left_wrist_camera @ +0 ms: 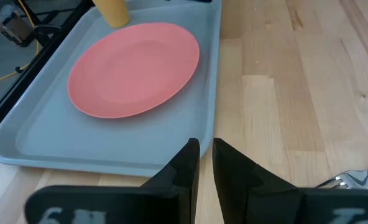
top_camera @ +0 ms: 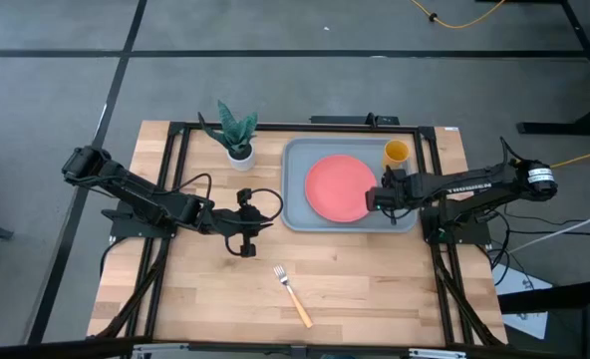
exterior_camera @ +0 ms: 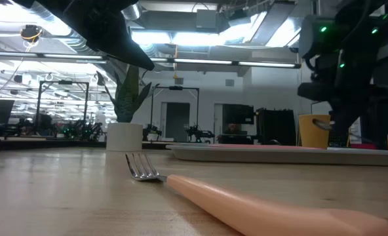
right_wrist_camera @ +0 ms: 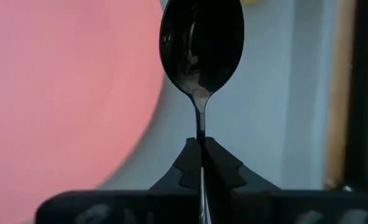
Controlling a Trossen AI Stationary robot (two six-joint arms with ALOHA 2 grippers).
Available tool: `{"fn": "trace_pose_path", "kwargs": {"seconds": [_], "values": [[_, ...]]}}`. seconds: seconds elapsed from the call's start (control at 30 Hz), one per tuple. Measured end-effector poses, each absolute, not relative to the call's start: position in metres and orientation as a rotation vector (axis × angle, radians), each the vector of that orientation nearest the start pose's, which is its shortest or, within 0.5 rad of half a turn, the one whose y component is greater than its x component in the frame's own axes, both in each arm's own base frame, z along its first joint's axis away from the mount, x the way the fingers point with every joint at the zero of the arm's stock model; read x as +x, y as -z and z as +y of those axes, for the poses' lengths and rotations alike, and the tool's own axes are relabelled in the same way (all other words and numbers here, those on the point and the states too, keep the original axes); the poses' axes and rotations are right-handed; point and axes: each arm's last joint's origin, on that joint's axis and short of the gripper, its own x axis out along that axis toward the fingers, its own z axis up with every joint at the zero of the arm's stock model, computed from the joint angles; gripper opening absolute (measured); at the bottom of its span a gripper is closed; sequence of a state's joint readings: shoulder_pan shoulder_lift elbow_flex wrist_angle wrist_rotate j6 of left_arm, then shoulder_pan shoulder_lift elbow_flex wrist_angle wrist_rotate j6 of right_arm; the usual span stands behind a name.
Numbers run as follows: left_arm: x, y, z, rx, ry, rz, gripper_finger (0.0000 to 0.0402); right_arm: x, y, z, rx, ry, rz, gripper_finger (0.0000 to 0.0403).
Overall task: Pick and place plate/cup/fork/spoon on tray
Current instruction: Put the black spoon to the right of the pink plate on the blue serving tray
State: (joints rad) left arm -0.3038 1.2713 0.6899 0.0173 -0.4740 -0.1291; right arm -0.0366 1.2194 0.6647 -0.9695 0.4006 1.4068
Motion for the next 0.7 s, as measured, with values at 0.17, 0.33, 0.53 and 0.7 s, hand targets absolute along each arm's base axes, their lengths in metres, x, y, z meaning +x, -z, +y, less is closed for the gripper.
{"fn": "trace_pose_path", "kwargs": {"seconds": [0.17, 0.33, 0.53, 0.7], "values": [[0.251, -0.221, -0.065, 0.087, -0.199, 0.509, 0.0039, 0.168, -0.171, -0.032, 0.840, 1.308, 0.991, 0.0002], [0.251, -0.221, -0.065, 0.087, -0.199, 0.509, 0.0039, 0.164, -0.156, -0.036, 0.888, 1.302, 0.988, 0.0002], [0.251, -0.221, -0.065, 0.086, -0.199, 0.508, 0.0039, 0.161, -0.147, -0.041, 0.892, 1.297, 0.959, 0.0006], [0.251, -0.221, -0.065, 0.086, -0.199, 0.508, 0.0039, 0.156, -0.142, -0.044, 0.884, 1.318, 0.974, 0.0018]]}}
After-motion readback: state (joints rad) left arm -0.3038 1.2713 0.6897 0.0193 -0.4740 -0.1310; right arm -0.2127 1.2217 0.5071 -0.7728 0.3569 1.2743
